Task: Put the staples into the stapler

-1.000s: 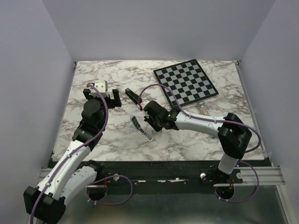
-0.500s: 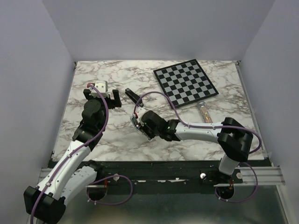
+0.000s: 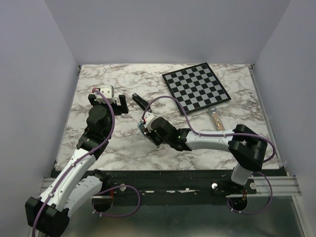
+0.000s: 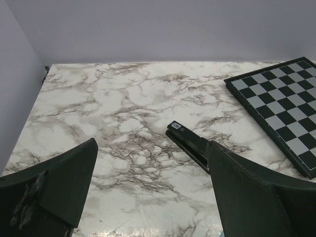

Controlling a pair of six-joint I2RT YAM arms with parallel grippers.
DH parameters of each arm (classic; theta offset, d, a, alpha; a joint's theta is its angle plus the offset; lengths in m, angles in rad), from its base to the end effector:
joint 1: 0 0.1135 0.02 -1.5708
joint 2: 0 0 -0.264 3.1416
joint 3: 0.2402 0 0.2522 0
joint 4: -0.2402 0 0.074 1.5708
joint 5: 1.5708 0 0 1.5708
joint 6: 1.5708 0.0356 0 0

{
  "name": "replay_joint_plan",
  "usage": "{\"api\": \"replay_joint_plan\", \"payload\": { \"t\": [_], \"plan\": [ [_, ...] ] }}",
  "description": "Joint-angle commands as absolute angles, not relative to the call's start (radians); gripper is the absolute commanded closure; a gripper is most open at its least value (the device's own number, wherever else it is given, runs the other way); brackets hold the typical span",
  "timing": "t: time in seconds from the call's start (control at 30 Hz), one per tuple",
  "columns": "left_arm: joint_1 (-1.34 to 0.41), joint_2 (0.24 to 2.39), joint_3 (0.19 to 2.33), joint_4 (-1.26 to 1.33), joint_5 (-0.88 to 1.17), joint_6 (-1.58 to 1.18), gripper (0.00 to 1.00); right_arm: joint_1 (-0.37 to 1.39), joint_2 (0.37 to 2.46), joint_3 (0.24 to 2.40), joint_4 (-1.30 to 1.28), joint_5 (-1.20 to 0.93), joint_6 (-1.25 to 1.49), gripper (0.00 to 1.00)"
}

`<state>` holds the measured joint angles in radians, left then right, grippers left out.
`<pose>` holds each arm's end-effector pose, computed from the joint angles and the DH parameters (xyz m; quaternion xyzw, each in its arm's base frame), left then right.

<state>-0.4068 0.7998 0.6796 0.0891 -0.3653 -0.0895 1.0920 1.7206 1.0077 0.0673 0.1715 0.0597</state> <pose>0.1828 -0.0649 0.3297 -0.0133 0.7172 -0.0417 0.6955 0.1764 0.3265 0.1941 -0.4068 0.7943 0.1778 0.4147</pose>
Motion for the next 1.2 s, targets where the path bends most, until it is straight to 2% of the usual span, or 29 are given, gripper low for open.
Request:
{"api": "replay_joint_plan", "payload": {
  "t": [0.0, 1.17],
  "plan": [
    [-0.403, 0.788, 0.673, 0.114, -0.368, -0.081, 0.01, 1.100, 1.738, 0.994, 0.118, 0.163, 0.054, 0.81],
    [-0.403, 0.782, 0.673, 0.114, -0.370, -0.080, 0.01, 1.100, 1.758, 0.933, 0.140, 0.209, 0.040, 0.81]
  ]
}}
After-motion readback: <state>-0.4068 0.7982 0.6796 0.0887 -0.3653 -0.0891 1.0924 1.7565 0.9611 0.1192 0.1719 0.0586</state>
